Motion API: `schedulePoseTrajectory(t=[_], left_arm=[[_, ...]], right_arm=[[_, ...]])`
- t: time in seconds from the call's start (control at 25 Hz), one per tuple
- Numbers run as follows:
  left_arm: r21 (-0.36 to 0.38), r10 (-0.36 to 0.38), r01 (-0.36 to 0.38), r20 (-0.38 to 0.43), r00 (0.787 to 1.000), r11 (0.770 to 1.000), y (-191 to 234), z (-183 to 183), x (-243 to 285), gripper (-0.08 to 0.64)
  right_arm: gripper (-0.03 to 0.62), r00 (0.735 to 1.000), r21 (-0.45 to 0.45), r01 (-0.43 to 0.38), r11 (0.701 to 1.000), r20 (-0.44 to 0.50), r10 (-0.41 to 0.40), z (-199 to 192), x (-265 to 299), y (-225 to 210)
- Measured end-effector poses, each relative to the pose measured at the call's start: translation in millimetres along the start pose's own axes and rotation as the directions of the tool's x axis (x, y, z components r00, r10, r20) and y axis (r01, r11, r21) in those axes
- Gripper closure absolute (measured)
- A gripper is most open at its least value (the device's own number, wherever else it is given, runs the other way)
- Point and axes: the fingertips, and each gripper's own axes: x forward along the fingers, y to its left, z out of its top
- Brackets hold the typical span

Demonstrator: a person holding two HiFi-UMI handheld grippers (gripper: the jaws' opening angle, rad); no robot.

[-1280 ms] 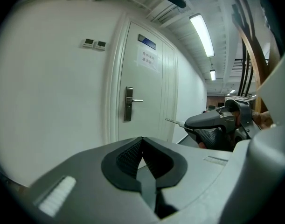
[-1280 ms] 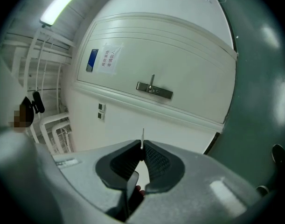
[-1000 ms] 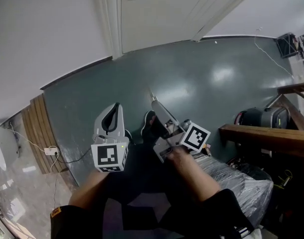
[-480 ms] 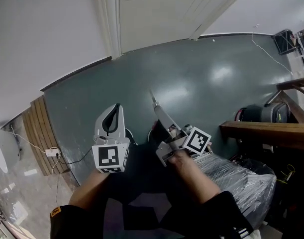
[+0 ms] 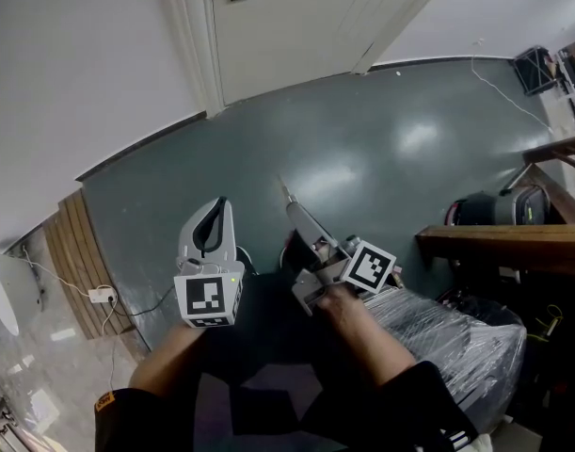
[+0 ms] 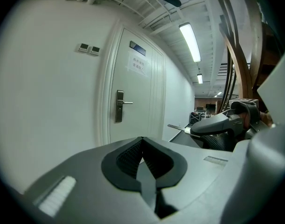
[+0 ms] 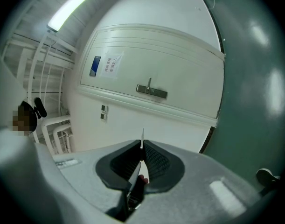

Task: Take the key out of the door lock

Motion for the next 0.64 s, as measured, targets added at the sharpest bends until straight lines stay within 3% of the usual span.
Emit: schedulePoseTrajectory(t=[0.64], left_arm=[[-0.027,0.025,-0.025,0.006,1.000,0.999,5.9,2.4,-3.5,0.541]], right_arm=[[0.578,1.000,-0.018,-0.006,1.000,-0.020,0.006,0.6,9.7,3.4]])
